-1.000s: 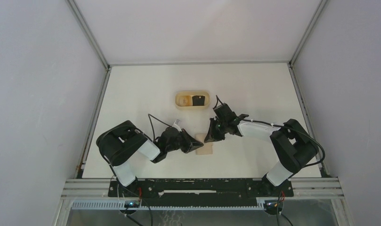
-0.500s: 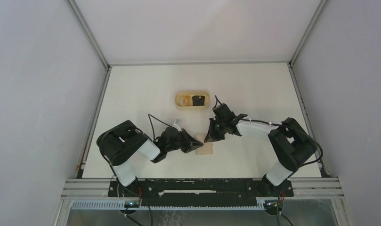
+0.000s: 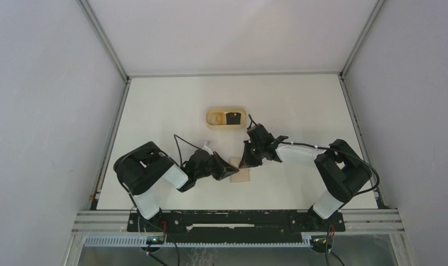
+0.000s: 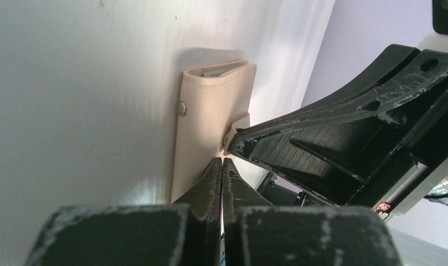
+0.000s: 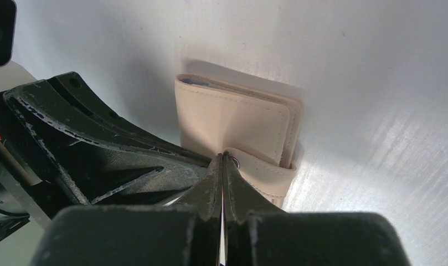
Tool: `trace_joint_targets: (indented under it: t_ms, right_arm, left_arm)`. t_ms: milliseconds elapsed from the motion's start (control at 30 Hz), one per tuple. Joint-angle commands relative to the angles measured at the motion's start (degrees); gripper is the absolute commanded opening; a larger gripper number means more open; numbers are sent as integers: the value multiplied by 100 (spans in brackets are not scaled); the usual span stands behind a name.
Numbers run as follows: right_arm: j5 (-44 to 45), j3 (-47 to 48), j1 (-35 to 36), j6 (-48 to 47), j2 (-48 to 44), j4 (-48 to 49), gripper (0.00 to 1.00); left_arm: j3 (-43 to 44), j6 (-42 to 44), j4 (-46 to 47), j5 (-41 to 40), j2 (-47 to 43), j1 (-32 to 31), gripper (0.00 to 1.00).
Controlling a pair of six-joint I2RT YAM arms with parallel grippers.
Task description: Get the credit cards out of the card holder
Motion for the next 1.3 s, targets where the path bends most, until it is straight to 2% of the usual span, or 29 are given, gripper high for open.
trace_joint_targets:
  t_ms: [0, 200, 400, 733, 767, 900, 1100, 1267]
  right_arm:
    - [487, -141, 278, -213, 26, -199, 0]
    - [824, -581, 455, -175, -42, 30, 0]
    - [734, -996, 393, -58, 8, 367, 0]
    - [270, -688, -131, -265, -629, 216, 0]
    - [240, -656, -144, -295, -711, 185, 1]
    - [116, -599, -281, -365, -1038, 119, 17]
    - [-147, -594, -548, -415, -1402, 110, 23]
    - [-143, -602, -579, -491, -1315, 9, 26]
  left_arm:
    - [-162, -89, 158, -74, 33, 43, 0]
    - [-320, -225, 219, -194, -6, 52, 0]
    - [-449, -369, 469, -276, 60, 61, 0]
    - [-399, -376, 457, -299, 97, 13, 0]
    - [-393, -376, 461, -297, 100, 11, 0]
    - [-347, -359, 435, -260, 128, 15, 0]
    - [-302, -346, 420, -215, 162, 12, 0]
    - [-281, -332, 409, -197, 170, 10, 0]
